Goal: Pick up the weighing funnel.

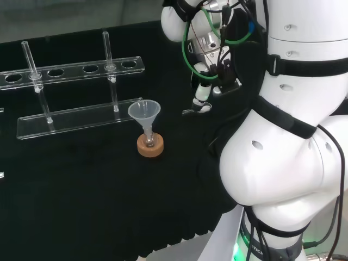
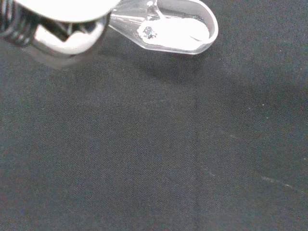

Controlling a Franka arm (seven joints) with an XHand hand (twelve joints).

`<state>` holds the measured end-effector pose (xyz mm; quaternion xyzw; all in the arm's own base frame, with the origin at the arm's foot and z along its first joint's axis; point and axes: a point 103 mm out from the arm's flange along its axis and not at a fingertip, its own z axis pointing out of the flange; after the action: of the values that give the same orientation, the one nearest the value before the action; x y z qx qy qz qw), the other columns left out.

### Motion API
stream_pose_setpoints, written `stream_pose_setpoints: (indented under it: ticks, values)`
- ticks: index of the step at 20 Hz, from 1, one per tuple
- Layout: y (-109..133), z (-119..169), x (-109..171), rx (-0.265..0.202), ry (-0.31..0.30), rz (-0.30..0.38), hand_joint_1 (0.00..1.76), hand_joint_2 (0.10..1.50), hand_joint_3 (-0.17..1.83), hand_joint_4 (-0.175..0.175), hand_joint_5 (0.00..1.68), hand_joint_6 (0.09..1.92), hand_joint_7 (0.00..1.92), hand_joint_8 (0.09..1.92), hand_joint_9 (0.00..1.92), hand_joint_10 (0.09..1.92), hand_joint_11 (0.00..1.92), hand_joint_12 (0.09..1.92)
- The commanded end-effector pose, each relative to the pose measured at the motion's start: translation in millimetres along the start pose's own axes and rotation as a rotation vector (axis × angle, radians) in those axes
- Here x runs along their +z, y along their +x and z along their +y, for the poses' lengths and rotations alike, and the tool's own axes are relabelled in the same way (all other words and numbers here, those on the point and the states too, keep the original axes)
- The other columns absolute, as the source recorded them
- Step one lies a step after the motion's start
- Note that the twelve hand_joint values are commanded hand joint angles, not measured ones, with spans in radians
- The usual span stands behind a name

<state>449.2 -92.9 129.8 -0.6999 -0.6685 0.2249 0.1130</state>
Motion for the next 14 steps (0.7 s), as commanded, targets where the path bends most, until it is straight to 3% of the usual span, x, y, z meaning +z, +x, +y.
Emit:
stream_pose_setpoints:
  ticks: [1,14]
  values:
    - [-0.2,0.2,8.3,0.039,-0.071,-0.019,0.94,0.44,0.52,0.141,0.84,0.09,0.99,0.24,0.59,0.50,0.00,1.43]
    - [-17.7,11.8,12.9,-0.016,-0.046,-0.073,0.95,0.41,0.61,0.147,0.86,0.12,0.99,0.22,0.60,0.47,0.00,1.38]
